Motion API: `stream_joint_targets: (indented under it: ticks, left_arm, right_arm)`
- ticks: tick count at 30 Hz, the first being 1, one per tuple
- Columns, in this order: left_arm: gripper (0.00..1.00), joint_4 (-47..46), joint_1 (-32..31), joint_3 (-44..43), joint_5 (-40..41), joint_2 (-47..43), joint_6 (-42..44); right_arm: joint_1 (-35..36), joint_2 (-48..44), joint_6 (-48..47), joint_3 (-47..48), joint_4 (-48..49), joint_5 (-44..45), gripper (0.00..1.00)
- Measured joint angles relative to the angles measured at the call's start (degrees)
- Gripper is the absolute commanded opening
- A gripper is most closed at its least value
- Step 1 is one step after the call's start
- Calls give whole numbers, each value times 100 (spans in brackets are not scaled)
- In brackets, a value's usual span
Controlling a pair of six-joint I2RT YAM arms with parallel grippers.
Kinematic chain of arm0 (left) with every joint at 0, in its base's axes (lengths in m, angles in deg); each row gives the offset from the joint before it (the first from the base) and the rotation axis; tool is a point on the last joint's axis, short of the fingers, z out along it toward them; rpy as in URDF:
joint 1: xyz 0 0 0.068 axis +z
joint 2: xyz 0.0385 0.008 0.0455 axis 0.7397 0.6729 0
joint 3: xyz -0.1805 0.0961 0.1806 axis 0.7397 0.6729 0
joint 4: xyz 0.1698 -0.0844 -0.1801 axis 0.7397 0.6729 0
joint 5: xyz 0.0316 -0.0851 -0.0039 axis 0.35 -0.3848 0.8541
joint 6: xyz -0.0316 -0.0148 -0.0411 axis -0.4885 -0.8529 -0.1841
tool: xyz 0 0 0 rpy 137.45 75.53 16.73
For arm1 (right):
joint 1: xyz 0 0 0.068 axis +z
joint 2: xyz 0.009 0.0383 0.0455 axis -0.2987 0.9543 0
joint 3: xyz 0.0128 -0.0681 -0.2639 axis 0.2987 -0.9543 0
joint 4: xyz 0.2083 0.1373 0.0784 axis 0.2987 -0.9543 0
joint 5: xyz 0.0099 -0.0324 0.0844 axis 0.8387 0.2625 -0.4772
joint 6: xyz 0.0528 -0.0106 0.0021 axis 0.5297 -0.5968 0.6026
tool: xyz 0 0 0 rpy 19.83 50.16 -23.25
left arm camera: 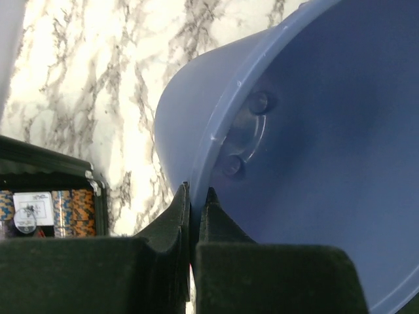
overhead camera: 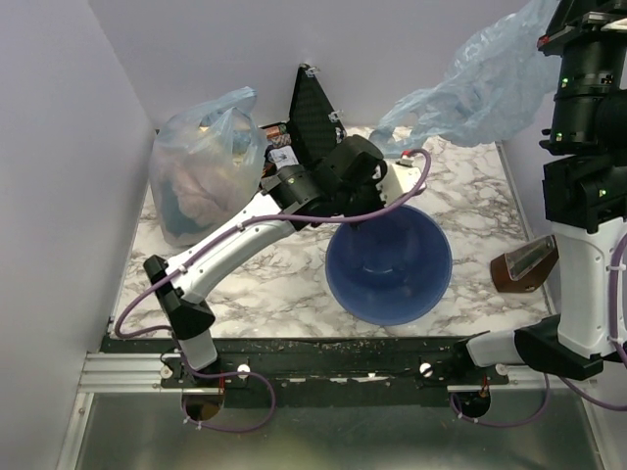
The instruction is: Put the trash bags into the trash bin
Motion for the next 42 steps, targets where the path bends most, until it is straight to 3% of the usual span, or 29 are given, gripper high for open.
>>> stream_joint_targets:
  ticks: [7, 15, 17, 19, 21, 26, 34, 42]
  left_arm:
    - [0, 299, 619, 278, -710, -356, -151]
    - [3, 363, 1687, -358, -1357, 374, -625]
    - [11, 352, 1709, -520, -1499, 527, -708]
    - [33, 356, 1696, -686, -1696, 662, -789]
    - [48, 297, 1681, -804, -1867, 776, -793]
    - [71, 262, 1633, -852, -2339, 1012, -881]
    - [91, -343, 1663, -369, -2568, 866, -896]
    - [97, -870, 1768, 1060, -2785, -986, -629]
  right_arm:
    - [0, -127, 103, -120, -24, -129, 1]
    - [0, -216, 131, -234, -87, -229, 1]
    - [0, -234, 133, -273, -114, -258, 1]
    - [0, -249, 146, -308, -133, -280, 1]
    - [0, -267, 149, -341, -151, -284, 1]
    - [0, -275, 120, -339, -155, -57, 1]
    - [-37, -310, 85, -442, -149, 31, 1]
    - [-39, -426, 271, -695, -286, -306, 1]
